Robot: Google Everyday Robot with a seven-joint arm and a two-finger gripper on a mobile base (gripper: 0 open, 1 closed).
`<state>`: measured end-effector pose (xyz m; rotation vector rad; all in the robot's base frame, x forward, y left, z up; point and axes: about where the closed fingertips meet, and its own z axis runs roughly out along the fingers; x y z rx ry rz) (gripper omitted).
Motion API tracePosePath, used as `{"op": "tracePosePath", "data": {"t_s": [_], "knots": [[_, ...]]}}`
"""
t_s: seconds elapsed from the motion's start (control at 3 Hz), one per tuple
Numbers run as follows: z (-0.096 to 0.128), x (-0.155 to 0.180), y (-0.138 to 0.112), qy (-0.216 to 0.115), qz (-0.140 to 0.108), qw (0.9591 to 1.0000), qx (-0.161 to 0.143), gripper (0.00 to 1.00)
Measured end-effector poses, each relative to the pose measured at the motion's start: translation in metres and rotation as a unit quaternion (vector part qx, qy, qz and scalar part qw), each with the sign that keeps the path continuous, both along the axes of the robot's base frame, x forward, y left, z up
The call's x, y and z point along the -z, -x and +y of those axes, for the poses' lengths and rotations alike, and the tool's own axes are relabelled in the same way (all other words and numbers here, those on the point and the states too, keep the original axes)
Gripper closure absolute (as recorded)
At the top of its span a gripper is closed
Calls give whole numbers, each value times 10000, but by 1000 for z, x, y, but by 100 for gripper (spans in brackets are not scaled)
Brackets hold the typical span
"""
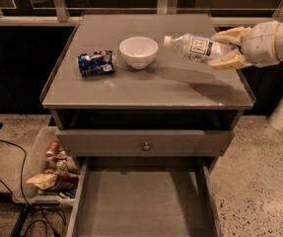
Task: Pick blue plastic bottle from middle drawer and place on counter
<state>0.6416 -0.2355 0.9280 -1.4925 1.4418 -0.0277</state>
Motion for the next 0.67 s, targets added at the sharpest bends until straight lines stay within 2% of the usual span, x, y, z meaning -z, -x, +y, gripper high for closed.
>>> {"op": "tracePosePath", "data": {"t_s": [0.33, 0.67], "knots": [[10, 11, -26, -289, 297, 9990, -164, 100], [20, 23, -32, -285, 604, 9971, -356, 100]]}}
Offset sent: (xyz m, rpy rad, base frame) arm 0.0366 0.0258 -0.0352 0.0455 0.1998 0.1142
